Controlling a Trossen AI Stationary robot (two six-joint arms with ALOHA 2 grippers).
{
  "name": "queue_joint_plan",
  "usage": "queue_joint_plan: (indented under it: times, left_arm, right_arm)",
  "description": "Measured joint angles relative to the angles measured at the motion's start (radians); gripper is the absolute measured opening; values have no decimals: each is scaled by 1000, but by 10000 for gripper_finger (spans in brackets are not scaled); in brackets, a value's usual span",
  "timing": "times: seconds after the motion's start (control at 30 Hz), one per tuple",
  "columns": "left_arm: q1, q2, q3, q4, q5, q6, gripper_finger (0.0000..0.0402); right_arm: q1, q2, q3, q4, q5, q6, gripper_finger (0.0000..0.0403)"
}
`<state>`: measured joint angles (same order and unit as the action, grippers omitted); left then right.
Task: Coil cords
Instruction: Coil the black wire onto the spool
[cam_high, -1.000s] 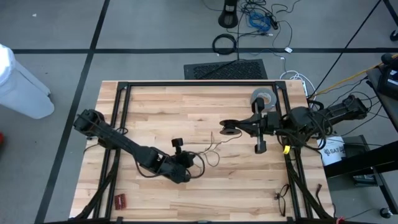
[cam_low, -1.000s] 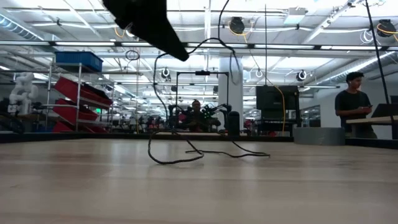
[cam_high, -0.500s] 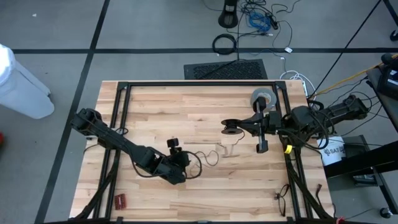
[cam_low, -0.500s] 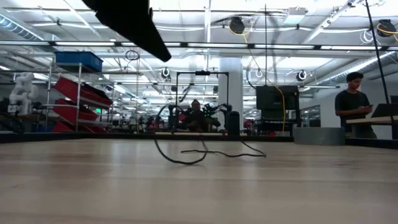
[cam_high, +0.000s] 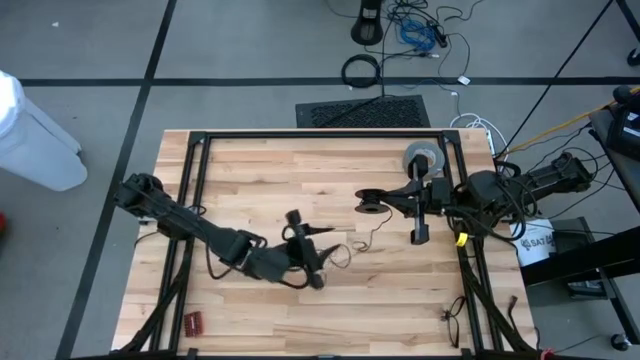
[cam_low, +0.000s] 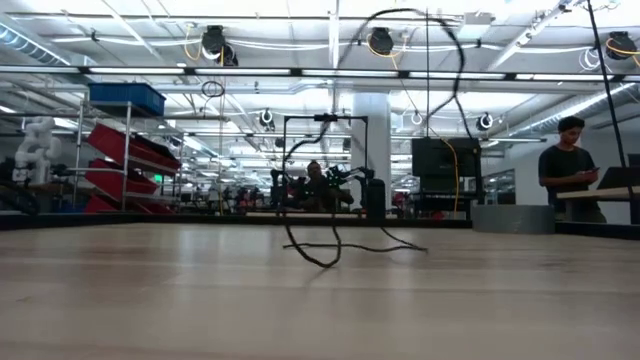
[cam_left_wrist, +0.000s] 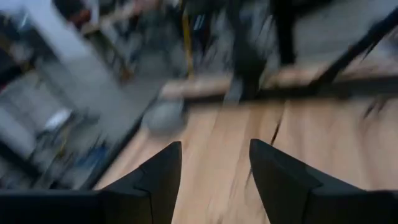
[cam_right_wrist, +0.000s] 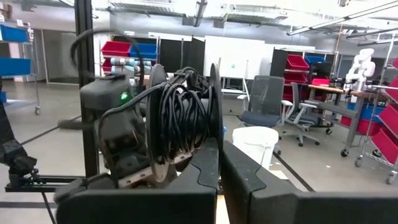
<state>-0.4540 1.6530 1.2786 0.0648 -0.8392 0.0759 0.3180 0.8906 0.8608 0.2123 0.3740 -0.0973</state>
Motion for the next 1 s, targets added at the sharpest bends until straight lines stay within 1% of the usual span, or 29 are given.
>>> queue_joint_plan:
  times: [0.1, 0.2, 0.33, 0.47, 0.83, 1.0]
  left_arm:
    - [35, 13, -23, 194, 72, 118, 196]
    - [79, 28, -33, 320, 192, 136, 194]
    - [122, 62, -34, 394, 308, 110, 194]
    - [141, 102, -36, 469, 385, 94, 194]
    - [160, 220, -35, 706, 398, 88, 193]
    - [163, 237, -35, 752, 398, 95, 193]
  right_arm:
    - [0, 0, 0, 0, -6, 3, 0]
    - [0, 0, 0, 0, -9, 5, 0]
    - [0, 0, 0, -4, -10, 6, 0]
    - [0, 5, 0, -5, -10, 6, 0]
    - [-5, 30, 0, 2, -10, 6, 0]
    - [-5, 31, 0, 4, -9, 7, 0]
